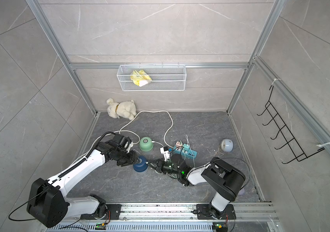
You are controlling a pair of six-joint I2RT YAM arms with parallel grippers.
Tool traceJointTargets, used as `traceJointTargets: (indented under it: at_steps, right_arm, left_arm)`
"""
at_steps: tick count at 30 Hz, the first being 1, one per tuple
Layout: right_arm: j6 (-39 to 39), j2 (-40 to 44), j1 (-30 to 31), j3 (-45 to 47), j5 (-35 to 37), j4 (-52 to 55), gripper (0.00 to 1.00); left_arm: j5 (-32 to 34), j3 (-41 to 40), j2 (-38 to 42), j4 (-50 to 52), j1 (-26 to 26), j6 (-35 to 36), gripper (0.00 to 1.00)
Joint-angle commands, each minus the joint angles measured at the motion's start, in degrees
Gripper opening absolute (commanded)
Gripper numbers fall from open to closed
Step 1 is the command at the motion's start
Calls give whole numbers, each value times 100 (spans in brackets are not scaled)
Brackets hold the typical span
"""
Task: Charge the cordless meat grinders
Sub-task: Insert the charging cable into the cordless meat grinder.
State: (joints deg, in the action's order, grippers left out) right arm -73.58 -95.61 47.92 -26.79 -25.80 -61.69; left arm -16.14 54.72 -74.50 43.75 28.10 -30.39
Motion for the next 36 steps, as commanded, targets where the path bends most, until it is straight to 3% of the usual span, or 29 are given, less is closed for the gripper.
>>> traceJointTargets:
  at_steps: [1,20,36]
  right_arm:
    - [-52,-151,-49,88,-3,-225,0]
    - [-377,-358,-148,-92,-267,-295,0]
    - [-551,-280,33,-116,-267,-142,0]
  left_arm:
    - [-146,-119,-43,132,56,7,53]
    - [-328,-144,-179,61,97,11,53]
    - [11,-352,-93,-314,521,-811,52]
